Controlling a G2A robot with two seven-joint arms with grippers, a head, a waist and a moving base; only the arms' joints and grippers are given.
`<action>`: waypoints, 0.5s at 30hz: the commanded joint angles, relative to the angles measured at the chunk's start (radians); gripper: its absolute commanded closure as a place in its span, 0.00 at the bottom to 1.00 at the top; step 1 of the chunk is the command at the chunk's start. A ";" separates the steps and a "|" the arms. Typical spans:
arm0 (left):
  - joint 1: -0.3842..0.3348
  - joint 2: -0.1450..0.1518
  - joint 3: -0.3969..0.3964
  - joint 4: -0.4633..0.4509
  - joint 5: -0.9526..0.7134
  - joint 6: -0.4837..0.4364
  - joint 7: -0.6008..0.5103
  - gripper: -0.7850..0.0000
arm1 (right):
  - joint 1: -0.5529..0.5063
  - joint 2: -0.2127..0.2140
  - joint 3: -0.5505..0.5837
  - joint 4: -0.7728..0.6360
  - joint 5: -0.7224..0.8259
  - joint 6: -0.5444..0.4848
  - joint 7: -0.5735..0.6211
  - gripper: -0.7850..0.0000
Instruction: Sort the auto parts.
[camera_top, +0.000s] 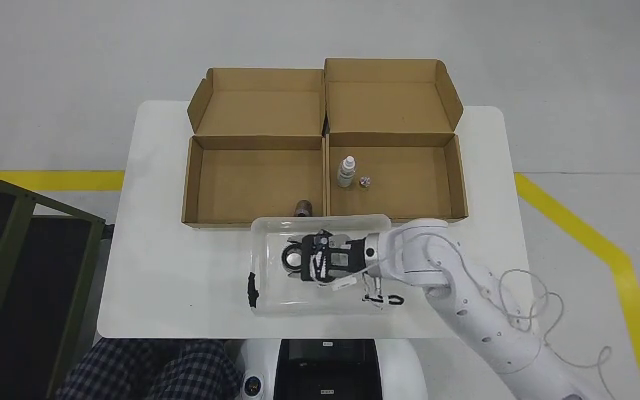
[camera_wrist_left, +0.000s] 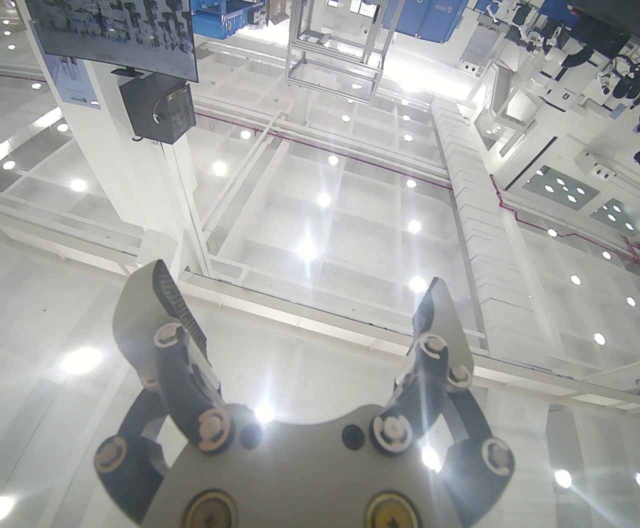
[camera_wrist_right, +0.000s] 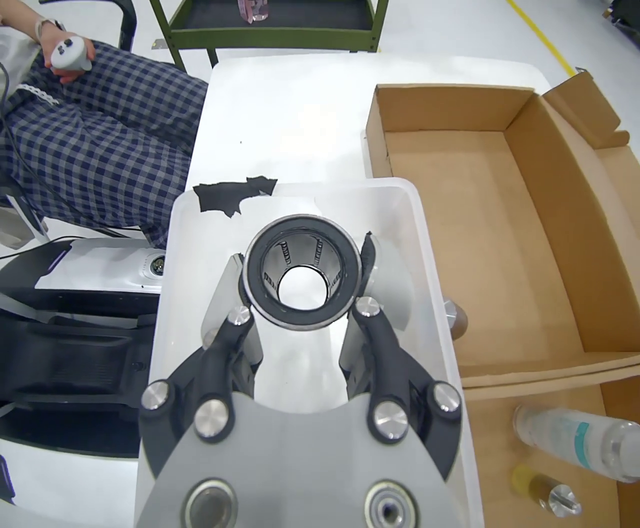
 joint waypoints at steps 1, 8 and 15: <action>0.000 0.000 0.000 0.000 0.000 0.000 0.000 0.00 | -0.004 0.005 0.020 -0.013 0.021 -0.002 -0.001 1.00; 0.000 0.000 0.000 0.000 0.000 0.000 0.000 0.00 | -0.026 0.023 0.098 -0.076 0.096 -0.002 -0.005 1.00; 0.000 0.000 0.000 0.000 0.000 0.000 0.000 0.00 | -0.041 0.038 0.168 -0.149 0.153 0.005 -0.016 1.00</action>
